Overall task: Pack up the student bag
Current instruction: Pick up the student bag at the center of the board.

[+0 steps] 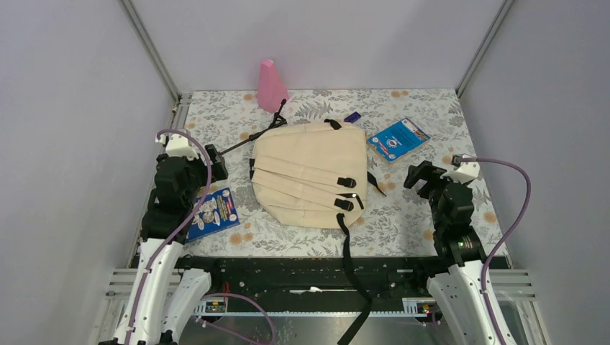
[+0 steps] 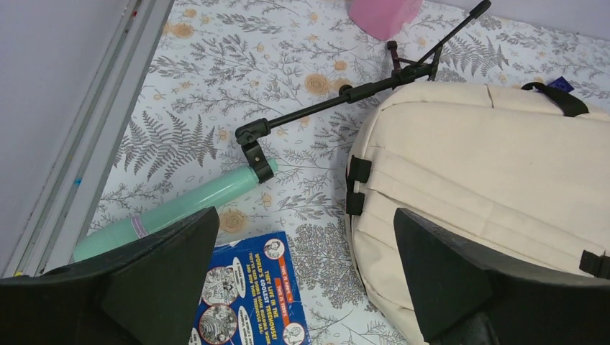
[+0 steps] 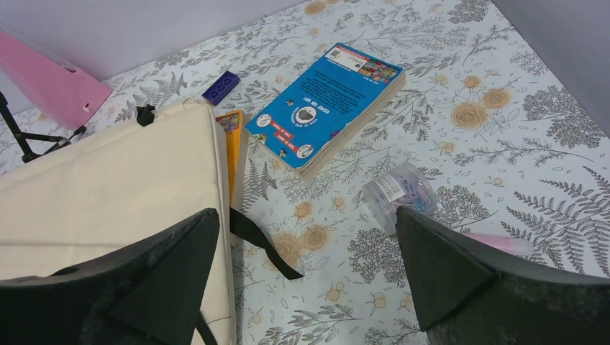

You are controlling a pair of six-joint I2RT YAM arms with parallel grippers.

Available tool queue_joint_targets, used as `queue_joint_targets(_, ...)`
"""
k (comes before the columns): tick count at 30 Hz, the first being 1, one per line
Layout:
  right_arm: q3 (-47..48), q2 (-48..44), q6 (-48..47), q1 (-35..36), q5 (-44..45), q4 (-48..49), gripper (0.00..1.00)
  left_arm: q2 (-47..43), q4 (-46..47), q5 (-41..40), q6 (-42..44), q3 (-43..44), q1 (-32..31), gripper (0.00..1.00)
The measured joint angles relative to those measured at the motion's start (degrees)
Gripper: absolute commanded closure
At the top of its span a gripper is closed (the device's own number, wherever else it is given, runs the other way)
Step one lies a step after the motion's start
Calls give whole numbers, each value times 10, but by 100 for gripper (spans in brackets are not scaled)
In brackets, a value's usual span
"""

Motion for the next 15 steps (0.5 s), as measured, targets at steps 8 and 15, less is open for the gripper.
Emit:
queue_joint_targets(8, 0, 13, -4, 0, -50, 0, 0, 39, -13, -10, -2, 9, 0, 1)
queue_joint_targets(15, 0, 46, -7, 0, -139, 0, 3, 118, -29, 8, -11, 22, -3, 1)
